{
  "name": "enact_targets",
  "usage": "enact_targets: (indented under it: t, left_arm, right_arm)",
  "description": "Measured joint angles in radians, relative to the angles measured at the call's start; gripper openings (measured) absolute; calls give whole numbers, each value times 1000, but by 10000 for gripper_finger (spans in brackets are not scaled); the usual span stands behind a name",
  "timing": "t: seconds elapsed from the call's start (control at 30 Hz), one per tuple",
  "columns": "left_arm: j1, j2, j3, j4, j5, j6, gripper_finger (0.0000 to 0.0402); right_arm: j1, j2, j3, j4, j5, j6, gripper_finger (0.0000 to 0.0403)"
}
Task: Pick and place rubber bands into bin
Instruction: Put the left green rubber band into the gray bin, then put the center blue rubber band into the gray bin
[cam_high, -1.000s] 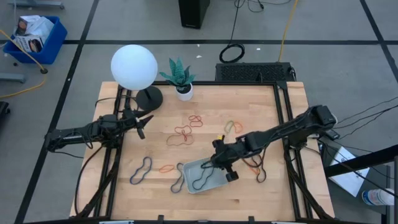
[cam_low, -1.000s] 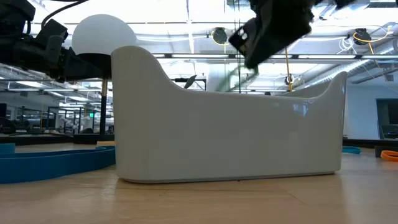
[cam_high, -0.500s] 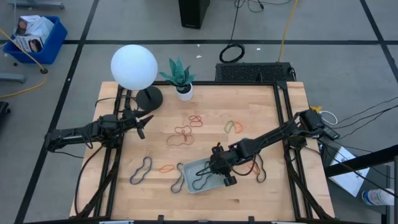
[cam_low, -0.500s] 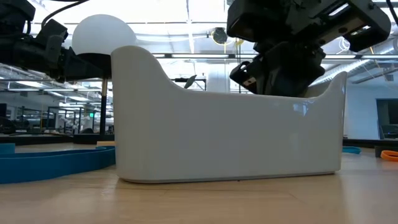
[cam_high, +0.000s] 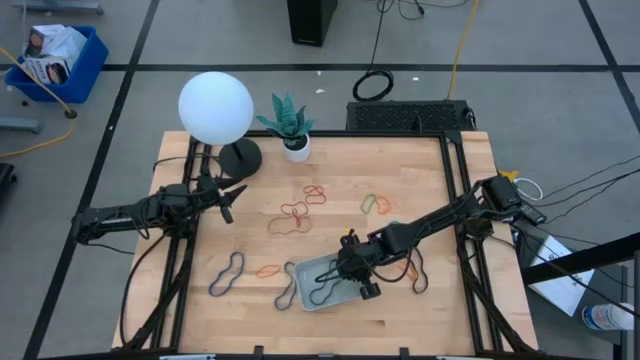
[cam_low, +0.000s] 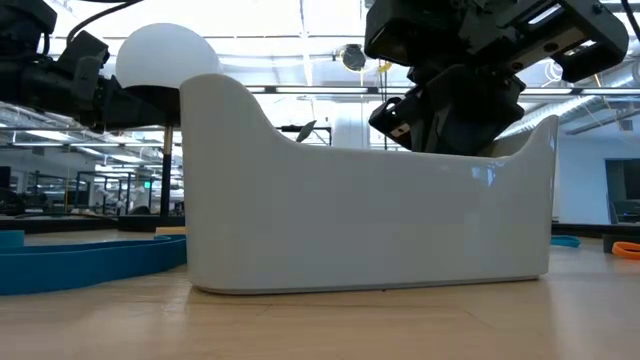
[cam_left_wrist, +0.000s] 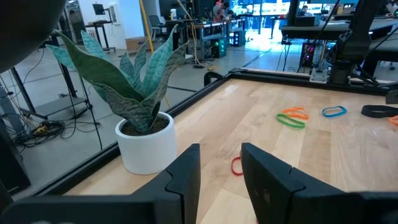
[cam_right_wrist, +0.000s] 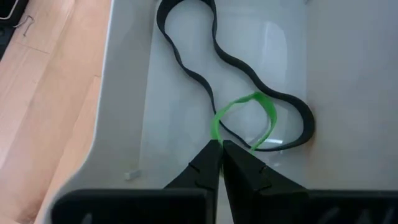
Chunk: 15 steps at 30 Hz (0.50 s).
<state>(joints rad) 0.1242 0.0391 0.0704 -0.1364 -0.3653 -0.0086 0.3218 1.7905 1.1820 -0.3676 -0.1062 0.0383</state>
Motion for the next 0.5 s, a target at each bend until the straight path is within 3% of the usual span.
enact_targets:
  t: [0.3,0.5]
  left_arm:
    - [0,0,0,0,0,0,124]
    - [0,0,0,0,0,0,124]
  right_arm:
    - [0,0,0,0,0,2,81]
    - [-17,-110,-1,-3,1,0,110]
